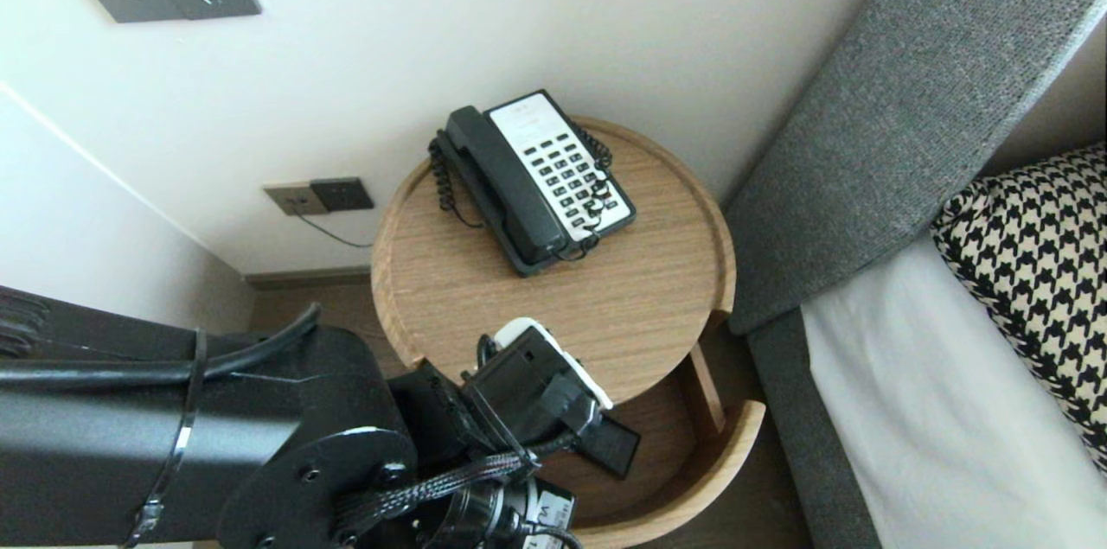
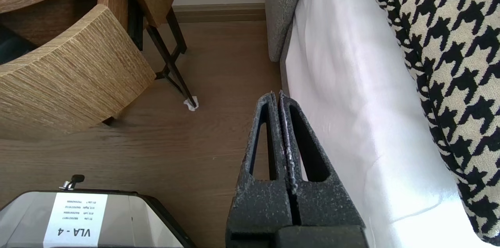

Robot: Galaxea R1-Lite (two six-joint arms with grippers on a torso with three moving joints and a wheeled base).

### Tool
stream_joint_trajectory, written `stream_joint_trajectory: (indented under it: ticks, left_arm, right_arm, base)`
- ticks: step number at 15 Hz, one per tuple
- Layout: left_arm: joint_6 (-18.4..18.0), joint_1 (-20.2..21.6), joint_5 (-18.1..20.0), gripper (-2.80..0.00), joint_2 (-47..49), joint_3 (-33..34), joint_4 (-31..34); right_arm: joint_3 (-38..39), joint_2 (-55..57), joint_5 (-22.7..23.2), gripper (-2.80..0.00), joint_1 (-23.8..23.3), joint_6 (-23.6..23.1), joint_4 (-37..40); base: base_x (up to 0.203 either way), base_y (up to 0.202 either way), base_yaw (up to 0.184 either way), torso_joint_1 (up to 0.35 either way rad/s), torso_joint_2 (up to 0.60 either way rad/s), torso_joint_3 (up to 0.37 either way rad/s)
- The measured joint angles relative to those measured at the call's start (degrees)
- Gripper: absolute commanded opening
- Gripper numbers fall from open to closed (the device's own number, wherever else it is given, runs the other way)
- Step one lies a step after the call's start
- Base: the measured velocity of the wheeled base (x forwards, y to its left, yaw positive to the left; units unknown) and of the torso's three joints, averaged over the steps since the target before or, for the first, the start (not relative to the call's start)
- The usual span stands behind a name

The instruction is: Open the nightstand drawer

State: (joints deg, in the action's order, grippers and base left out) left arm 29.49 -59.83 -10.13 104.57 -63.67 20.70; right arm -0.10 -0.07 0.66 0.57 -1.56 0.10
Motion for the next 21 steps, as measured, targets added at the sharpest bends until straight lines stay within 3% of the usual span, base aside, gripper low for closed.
stream_joint_trajectory:
  ticks: [7, 14, 16, 21]
  left_arm:
    - [0.0, -4.0, 0.4, -2.8, -0.9, 5.8, -0.2]
    - [1.1, -6.5, 1.6, -2.8, -2.0, 7.1, 0.0]
    - [3.8, -4.9, 1.1, -2.8, -2.2, 5.9, -0.1]
    - [3.9, 0.3, 0.8, -2.8, -2.4, 4.6, -3.4]
  right_arm:
    - [0.0, 0.0, 0.0, -2.8, 0.0, 0.0, 0.0]
    - [0.0, 0.0, 0.0, -2.8, 0.0, 0.0, 0.0]
    - [0.0, 0.0, 0.0, -2.8, 0.0, 0.0, 0.0]
    - [0.0, 0.0, 0.0, -2.8, -0.1, 0.0, 0.0]
  base:
    - [0.0, 0.0, 0.0, 0.0, 0.0, 0.0]
    - [0.0, 0.0, 0.0, 0.0, 0.0, 0.0]
    - [0.0, 0.0, 0.0, 0.0, 0.0, 0.0]
    - [0.0, 0.0, 0.0, 0.0, 0.0, 0.0]
